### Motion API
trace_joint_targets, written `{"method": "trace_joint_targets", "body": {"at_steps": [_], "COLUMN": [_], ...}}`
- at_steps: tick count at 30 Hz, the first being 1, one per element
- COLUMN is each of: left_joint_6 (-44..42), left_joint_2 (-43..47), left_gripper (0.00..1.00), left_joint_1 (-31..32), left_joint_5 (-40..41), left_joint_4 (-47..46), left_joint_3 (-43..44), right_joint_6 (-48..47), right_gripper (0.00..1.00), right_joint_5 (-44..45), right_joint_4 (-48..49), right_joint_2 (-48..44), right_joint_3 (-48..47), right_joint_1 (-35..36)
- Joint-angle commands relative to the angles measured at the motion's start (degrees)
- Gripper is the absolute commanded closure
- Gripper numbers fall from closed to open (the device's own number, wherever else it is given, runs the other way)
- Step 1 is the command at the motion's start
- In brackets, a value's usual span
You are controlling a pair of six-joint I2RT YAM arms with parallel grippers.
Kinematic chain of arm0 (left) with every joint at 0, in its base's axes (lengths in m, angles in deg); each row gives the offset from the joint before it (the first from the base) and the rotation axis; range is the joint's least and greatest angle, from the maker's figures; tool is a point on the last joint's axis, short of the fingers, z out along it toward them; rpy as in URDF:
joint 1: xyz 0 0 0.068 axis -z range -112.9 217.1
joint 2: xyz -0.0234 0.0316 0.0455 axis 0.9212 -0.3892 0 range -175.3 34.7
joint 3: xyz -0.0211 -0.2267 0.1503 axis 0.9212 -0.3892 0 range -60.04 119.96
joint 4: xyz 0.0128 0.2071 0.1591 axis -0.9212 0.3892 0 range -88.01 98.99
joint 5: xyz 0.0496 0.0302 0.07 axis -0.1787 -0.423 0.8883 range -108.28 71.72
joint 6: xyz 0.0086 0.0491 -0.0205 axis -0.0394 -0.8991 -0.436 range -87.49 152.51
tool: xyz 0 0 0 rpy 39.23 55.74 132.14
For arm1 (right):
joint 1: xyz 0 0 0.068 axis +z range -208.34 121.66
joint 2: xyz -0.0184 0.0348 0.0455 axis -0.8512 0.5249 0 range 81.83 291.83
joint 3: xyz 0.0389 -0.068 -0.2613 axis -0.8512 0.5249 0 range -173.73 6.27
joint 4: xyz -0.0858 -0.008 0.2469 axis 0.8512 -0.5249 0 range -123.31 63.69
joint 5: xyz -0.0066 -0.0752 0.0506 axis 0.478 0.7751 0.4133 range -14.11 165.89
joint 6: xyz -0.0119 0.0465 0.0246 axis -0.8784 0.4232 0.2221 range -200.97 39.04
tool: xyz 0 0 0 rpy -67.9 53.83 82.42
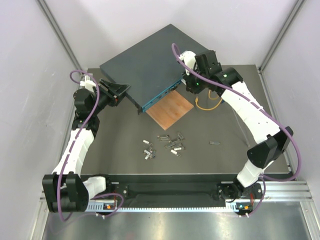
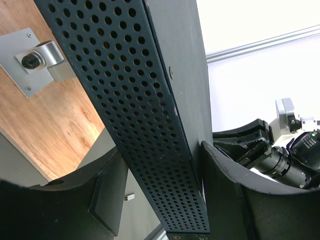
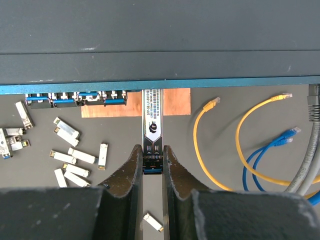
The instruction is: Insert the plug into the switch port
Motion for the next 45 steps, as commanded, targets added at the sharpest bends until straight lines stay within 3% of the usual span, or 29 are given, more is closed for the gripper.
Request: {"method": "trace_joint_targets", "body": {"at_steps": [1,14,27,45], "left_joint_6": [-4.47,-4.12,-4.12,-4.39], "left_joint_2": [-1.32,-1.67,-1.76,-1.59], "left_gripper": [1.0,1.0,1.0,1.0], "left_joint_1": [0.84,0.75,0.84,0.84], "left_joint_5": [0.45,0.1,0.1,0.27], "left_joint_4": [-1.79,-1.79,-1.79,-1.79], "left_joint_3": [-0.56,-0.39,-0.57,-0.83], "right_joint_6": [0.72,0.89,3.62,0.54], "right_gripper": [1.0,1.0,1.0,1.0], "right_joint_5": [-2.75,-2.65,-11.53,-10.48], "right_joint_4": [5.25,6.3,6.57,13.07], "right_joint_2": [0.98,2.65,4.23,6.07], "right_joint_3": [-3.39,-8.4,-9.89,-10.59], "right_joint_1": [0.71,0.1,-4.21,-2.72]}}
